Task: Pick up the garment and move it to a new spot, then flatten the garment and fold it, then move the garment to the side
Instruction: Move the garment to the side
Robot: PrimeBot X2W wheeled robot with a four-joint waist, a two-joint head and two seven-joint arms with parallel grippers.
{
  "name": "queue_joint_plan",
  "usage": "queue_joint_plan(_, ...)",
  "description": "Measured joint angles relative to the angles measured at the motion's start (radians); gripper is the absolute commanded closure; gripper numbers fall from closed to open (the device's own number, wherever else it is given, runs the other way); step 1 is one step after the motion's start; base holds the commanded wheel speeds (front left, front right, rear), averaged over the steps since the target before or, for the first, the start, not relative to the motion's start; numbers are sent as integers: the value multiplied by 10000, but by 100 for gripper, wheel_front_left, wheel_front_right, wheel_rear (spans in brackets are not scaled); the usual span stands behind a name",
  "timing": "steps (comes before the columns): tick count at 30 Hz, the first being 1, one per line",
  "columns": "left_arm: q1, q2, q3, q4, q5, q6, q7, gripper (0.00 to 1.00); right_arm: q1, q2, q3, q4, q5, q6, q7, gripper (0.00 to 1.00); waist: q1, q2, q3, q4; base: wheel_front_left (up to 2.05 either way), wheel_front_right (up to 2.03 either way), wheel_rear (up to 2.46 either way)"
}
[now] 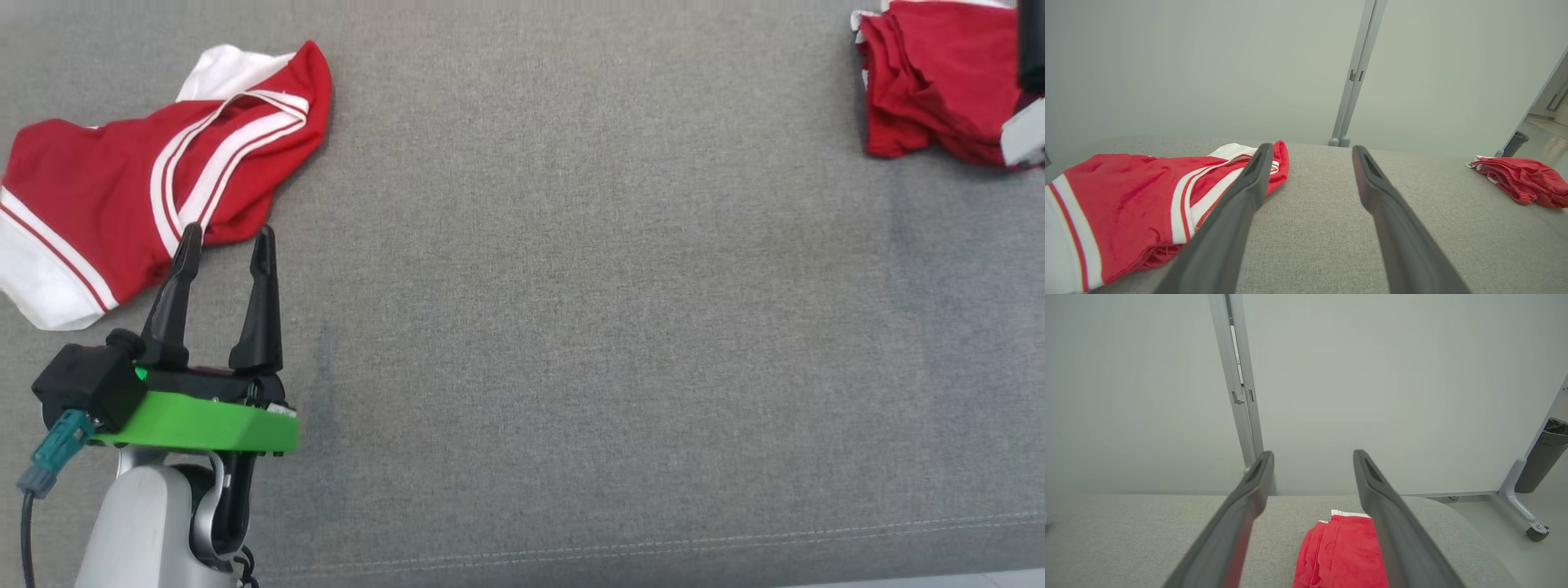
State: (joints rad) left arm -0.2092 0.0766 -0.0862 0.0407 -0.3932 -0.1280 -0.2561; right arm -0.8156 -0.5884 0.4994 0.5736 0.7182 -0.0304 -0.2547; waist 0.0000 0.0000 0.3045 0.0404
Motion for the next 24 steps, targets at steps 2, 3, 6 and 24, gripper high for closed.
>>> queue_joint_plan(2,121,-2,92,144,0,0,0,0,488,134,-90,-234,-46,36,0,0,0,0,-278,-39,0,0,0)
queue_joint_plan(3,195,-4,144,184,0,0,0,0,756,224,-115,-351,-54,38,0,0,0,0,-422,-57,0,0,0)
queue_joint_plan(6,424,-12,188,349,0,0,0,0,1548,491,-257,-698,-73,59,0,0,0,0,-848,-102,0,0,0)
queue_joint_plan(24,1689,-196,568,518,2,-2,0,0,5357,1866,-945,-3292,-918,88,0,0,0,0,-2603,-280,0,0,0)
